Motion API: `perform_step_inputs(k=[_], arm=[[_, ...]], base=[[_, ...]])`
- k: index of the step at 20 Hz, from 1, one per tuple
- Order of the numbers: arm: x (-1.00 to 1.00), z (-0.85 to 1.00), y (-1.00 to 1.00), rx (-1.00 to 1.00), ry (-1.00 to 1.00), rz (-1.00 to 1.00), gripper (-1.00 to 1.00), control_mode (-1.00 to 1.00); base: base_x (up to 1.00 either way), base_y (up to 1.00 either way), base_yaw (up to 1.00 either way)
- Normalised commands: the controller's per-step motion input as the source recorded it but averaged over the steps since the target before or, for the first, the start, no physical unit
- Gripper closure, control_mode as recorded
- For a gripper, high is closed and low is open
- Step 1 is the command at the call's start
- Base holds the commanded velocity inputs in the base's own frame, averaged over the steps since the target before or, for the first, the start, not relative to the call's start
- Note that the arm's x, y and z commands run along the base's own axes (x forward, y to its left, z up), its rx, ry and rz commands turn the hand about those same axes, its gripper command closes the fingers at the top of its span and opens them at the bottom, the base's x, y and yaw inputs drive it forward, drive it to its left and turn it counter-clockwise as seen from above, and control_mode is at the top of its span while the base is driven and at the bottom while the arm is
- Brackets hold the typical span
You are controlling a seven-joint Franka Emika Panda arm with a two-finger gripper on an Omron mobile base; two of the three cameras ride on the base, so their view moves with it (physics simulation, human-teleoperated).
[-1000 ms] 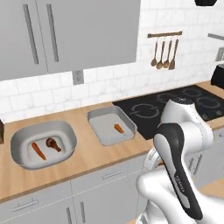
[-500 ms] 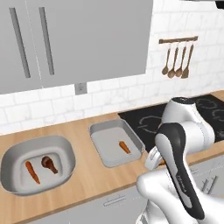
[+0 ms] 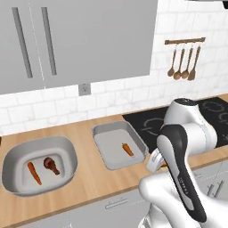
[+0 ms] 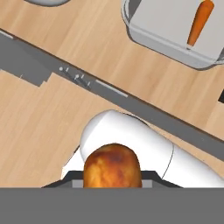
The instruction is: Place one carrot and one chicken drumstick in each tupperware on the nearby counter, to pack two identical lunches.
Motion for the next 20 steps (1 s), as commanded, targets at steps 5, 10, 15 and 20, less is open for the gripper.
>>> perform_step_inputs(k=[5, 10, 15, 20], arm=[[0.5, 0.12, 0.0, -0.05, -0.05, 0.13, 1.0, -1.0], [0.86, 0.01, 0.06, -0.04, -0.07, 0.13, 1.0, -1.0], [1.0, -0.12, 0.38, 0.0, -0.01, 0.02, 1.0, -1.0], [1.0, -0.53, 0.48, 0.01, 0.0, -0.05, 1.0, -1.0]], base=[[0.0, 0.0, 0.0], [0.0, 0.0, 0.0], [0.0, 0.0, 0.0], [0.0, 0.0, 0.0]])
